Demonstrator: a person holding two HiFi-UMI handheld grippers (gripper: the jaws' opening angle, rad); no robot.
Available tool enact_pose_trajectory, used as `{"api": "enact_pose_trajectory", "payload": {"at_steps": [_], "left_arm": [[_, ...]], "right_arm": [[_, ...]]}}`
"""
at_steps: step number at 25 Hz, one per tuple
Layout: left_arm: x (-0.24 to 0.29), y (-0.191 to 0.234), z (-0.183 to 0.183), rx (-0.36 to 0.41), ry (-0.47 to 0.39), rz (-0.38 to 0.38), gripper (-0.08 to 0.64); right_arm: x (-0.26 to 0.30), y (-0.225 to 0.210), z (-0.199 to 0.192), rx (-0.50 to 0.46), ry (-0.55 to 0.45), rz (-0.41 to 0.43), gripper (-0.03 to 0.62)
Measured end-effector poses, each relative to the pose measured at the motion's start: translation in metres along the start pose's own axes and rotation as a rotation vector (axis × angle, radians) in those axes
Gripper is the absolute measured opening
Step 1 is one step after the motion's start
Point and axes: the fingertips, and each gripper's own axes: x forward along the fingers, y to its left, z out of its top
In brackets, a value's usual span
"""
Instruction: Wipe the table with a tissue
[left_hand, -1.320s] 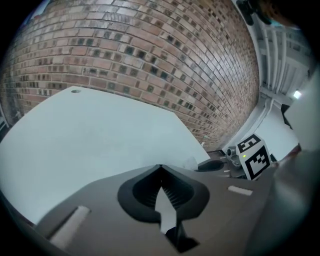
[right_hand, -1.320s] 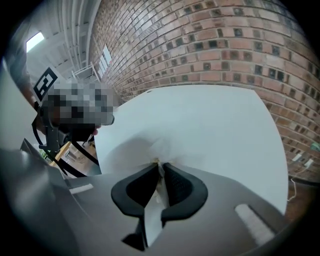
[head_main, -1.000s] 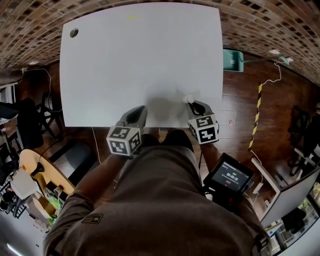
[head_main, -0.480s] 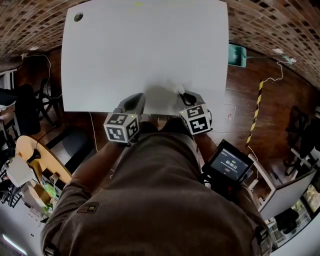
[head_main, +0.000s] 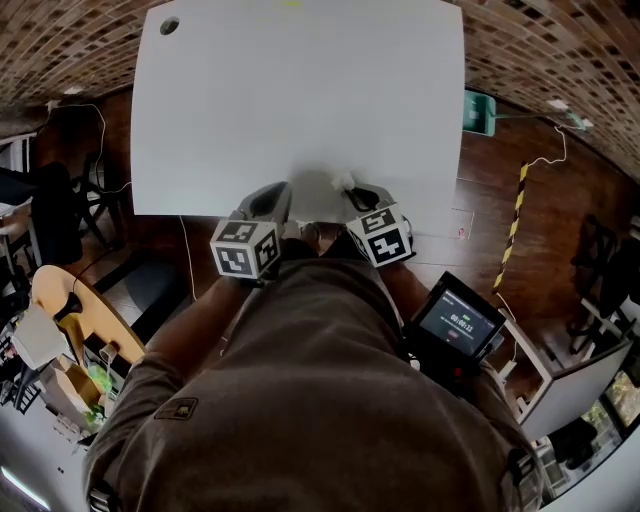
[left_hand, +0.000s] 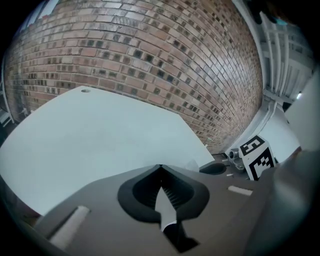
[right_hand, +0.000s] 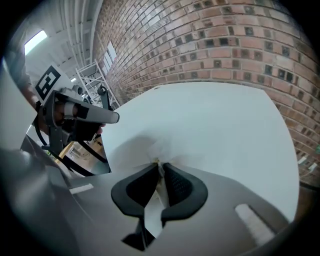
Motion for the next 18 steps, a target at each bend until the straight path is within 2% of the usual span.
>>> {"api": "enact_pose_trajectory", "payload": {"at_steps": [5,11,18], "left_arm": [[-0.002,0.000,0.004,0.010,-0.017,-0.029,0.002],[-0.009,-0.005,0.000,0.023,-0.039,-0.113,0.002],[-0.010,-0.031,-0.012,0.041,-0.032,-0.204,0.002]], "right_arm": [[-0.011,0.002,0.005,0.033,-0.029,-0.034,0.044],[-0.035,0.017,0.010,0.084,-0.090,-0.119,0.044],[-0.071,0.022,0.003,0.157,-0.171,-0.186,0.044]]}}
